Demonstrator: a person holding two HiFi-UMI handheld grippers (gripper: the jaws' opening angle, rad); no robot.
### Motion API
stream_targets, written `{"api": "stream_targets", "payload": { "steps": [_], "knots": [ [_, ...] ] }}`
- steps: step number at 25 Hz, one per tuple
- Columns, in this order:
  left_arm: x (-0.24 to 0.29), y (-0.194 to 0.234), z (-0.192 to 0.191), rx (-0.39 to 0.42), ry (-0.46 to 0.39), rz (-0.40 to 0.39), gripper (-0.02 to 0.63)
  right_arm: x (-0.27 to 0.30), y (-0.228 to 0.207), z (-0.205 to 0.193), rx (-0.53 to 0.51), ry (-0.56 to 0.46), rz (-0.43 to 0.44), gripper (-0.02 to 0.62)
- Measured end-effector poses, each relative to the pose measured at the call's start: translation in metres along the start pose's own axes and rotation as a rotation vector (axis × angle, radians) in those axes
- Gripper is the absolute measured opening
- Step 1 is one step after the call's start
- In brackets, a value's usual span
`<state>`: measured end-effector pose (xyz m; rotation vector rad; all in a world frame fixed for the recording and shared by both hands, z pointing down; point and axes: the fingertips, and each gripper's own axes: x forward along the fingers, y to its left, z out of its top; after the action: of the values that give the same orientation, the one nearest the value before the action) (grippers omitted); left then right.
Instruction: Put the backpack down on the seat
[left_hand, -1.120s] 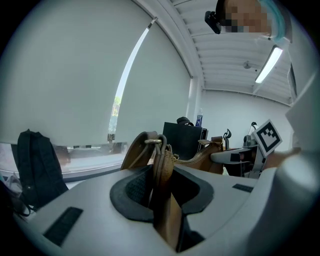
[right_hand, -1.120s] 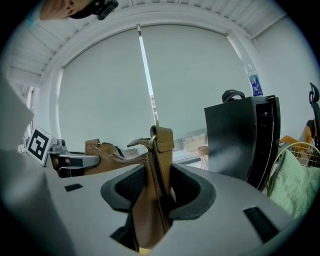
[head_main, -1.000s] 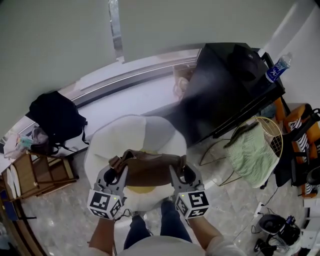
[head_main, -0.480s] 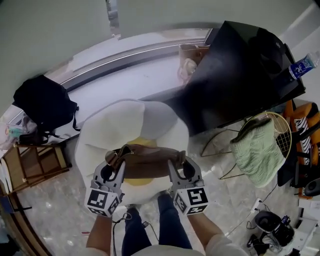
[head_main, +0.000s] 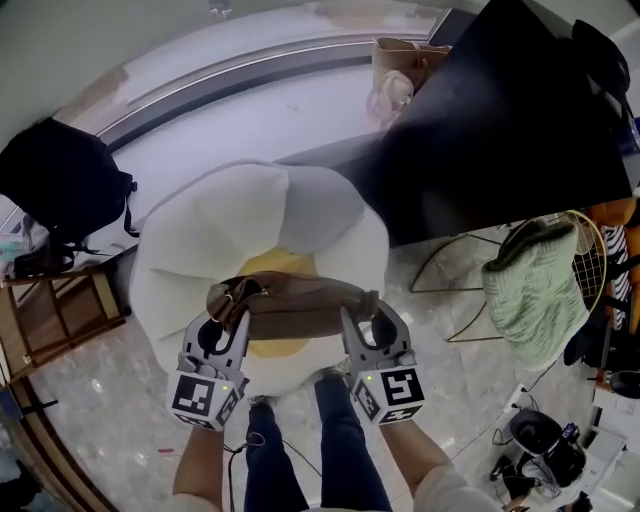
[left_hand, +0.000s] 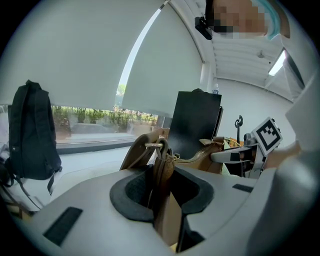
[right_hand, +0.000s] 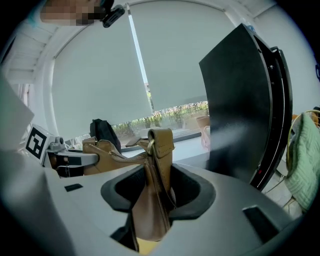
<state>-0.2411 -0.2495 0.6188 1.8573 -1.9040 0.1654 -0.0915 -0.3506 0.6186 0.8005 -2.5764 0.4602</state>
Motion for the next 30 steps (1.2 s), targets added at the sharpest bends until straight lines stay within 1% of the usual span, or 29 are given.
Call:
{"api": "stream_targets", "payload": {
  "steps": [6, 21, 30],
  "knots": [
    [0.023, 0.01, -0.037, 0.0, 0.009, -0.006, 0.106, 0.023, -0.012, -0.035, 0.004, 0.009, -0.012, 0.176],
    [0.067, 0.041, -0.121, -0.028, 0.036, 0.019, 0.106, 0.079, -0.03, -0.117, -0.023, 0.053, 0.004, 0.175],
    [0.093, 0.064, -0.154, -0.032, 0.06, 0.042, 0.106, 0.115, -0.037, -0.149, -0.056, 0.065, 0.031, 0.175]
  ]
}}
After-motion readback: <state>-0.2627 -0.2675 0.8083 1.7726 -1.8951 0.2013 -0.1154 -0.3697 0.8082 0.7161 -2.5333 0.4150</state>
